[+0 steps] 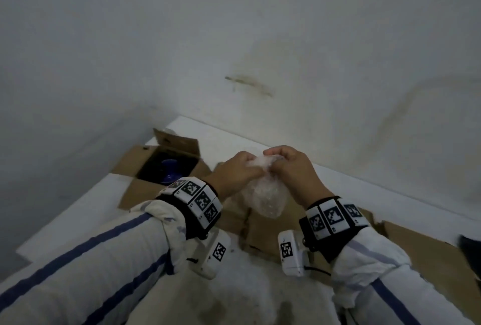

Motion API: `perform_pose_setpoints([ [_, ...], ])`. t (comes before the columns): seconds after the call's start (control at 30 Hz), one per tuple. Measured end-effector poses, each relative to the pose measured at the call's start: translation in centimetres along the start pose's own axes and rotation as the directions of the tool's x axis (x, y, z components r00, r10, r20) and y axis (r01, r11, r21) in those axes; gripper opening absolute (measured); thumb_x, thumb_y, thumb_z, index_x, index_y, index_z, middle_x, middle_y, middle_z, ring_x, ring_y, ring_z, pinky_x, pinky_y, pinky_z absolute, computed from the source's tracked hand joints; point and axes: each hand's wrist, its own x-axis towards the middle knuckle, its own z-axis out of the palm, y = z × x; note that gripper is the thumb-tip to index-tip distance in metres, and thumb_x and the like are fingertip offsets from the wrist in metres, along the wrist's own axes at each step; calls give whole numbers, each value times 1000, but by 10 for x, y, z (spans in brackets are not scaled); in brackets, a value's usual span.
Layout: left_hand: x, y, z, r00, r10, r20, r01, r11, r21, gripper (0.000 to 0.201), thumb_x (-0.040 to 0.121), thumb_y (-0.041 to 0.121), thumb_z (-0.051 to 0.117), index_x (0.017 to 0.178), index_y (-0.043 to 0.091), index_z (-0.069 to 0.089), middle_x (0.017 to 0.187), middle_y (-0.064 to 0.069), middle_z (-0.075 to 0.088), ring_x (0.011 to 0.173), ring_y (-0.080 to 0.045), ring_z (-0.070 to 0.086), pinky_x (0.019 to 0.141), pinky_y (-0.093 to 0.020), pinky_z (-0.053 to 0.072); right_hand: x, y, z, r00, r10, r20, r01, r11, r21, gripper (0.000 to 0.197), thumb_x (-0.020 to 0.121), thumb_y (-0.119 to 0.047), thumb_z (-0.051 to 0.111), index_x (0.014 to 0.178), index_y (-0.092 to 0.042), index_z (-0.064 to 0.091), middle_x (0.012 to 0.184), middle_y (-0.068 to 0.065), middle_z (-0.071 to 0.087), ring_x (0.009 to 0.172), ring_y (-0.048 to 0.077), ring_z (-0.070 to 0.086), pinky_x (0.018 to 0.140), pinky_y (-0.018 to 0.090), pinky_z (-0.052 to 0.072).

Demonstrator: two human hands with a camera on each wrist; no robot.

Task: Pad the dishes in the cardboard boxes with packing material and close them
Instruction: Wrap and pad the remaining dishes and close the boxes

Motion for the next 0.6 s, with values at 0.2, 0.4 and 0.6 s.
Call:
perform_pose_setpoints([
  [0.2, -1, -41, -116, 984, -6, -176, 9, 1000, 16, 38, 82, 21, 70, 112, 15, 48, 99, -1, 61, 88, -13, 61, 68, -17, 51, 30, -32, 109, 954, -107, 281, 134, 988, -78, 51, 61, -20, 63, 111, -28, 60, 119, 4, 55, 108, 16, 55, 91, 31, 50],
  [0.4, 8, -73, -190, 936, 73, -345, 53, 938, 342, 20, 88, 22, 57, 76, 26, 42, 73, 11, 47, 69, -12, 49, 57, -19, 36, 57, -36, 193, 877, -224, 425, 454, 674, -582, 52, 84, -13, 63, 132, -19, 44, 125, 8, 43, 107, 22, 49, 80, 23, 39],
  [0.6, 28, -97, -216, 958, 90, -272, 25, 919, 394, 21, 73, 15, 62, 89, 20, 49, 98, -3, 47, 90, -25, 53, 77, -35, 46, 85, -34, 230, 882, -283, 377, 471, 571, -673, 17, 86, -7, 57, 103, -9, 55, 108, 11, 47, 84, 24, 53, 66, 23, 34],
])
